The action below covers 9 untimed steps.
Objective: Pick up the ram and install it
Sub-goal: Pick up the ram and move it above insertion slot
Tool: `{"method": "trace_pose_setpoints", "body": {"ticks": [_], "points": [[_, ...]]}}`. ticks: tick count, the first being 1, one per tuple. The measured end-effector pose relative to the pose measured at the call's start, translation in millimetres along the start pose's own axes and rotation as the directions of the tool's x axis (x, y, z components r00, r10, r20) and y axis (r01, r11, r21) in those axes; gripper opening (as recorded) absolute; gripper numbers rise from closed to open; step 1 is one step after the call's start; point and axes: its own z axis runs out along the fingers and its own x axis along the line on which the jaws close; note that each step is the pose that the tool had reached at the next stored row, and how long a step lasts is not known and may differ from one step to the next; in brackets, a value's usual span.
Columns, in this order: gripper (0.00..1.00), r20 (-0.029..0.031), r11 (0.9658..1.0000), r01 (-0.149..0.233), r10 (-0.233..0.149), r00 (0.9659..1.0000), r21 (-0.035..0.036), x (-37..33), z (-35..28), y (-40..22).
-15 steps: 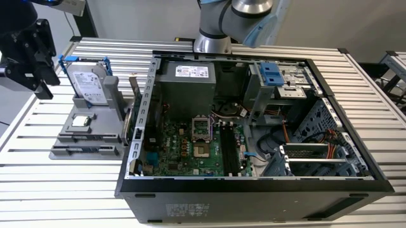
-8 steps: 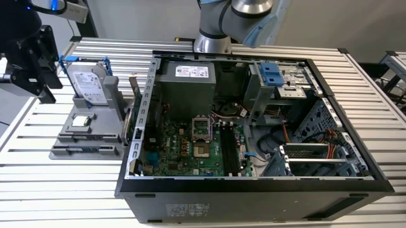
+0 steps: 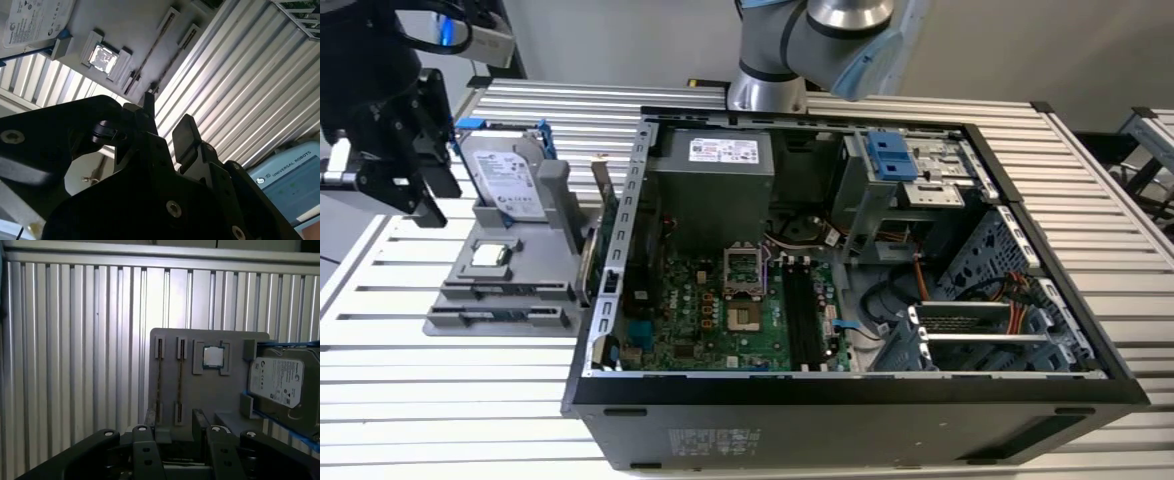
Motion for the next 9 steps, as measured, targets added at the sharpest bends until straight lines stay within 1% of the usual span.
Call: {"method": "trace_pose_setpoints", "body": {"ticks": [2,7,9], "points": [[1.00,0.0000,1.0000,-0.003,0.003,1.0000,0.0001,0.0,2.1,-1.0],[1.00,0.0001,1.0000,-0.003,0.003,1.0000,0.0000,0.1,2.5,-1.1],[1.00,0.0004,1.0000,-0.003,0.003,1.0000,0.0005,0.1,3.9,-1.2]]}}
